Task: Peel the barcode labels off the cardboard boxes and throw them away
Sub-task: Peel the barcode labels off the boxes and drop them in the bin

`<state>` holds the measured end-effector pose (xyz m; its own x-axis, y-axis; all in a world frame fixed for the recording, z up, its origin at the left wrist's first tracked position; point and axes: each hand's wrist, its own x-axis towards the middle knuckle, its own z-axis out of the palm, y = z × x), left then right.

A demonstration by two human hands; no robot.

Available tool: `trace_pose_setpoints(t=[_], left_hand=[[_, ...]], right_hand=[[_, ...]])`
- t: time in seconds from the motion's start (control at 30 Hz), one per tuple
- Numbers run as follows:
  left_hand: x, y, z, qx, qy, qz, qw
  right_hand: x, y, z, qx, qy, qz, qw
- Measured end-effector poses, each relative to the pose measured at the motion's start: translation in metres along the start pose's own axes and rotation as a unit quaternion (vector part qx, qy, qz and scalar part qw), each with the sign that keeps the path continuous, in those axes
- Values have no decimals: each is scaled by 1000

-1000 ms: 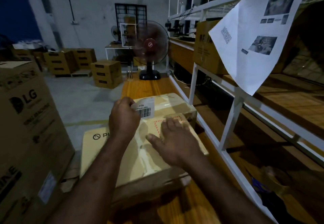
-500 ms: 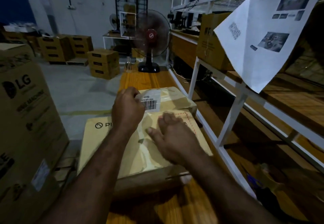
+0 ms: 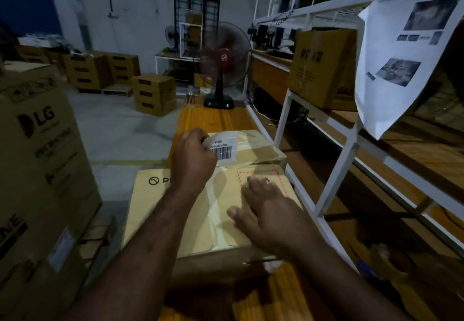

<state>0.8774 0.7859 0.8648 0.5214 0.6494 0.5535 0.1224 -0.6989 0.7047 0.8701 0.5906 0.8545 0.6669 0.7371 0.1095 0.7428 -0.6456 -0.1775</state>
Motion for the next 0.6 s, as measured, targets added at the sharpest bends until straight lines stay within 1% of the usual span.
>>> trace_pose_setpoints(t=[0.07,0.13,0.23,0.33,0.4,0.47,0.57,0.6], left_hand=[[-2,3,1,-3,-3,3,1000],[-6,7,2,-8,-2,12,1000],[-12,9,-1,-11,-4,28,1000],[-11,6,-6,-13,-1,21,1000],[-8,5,-8,-18,5,9,1000],[-6,5,-7,-17,-1,1,1000],[-9,8,-3,-8,2,-6,1000],[-10,9,-3,-4,2,-3,1000]], right_hand=[[-35,11,-2,-1,-18,-20,1000],[-47,29,-6,-16,-24,-2,1000],[-17,36,-7,-39,-8,17,999],[19,16,-4,-28,25,21,999],[17,6,-5,-25,5,21,999],[-10,5,-5,-28,-14,0,1000],[-45,16,-9,-20,-44,6,999],[-46,20,-12,-19,-39,9,999]])
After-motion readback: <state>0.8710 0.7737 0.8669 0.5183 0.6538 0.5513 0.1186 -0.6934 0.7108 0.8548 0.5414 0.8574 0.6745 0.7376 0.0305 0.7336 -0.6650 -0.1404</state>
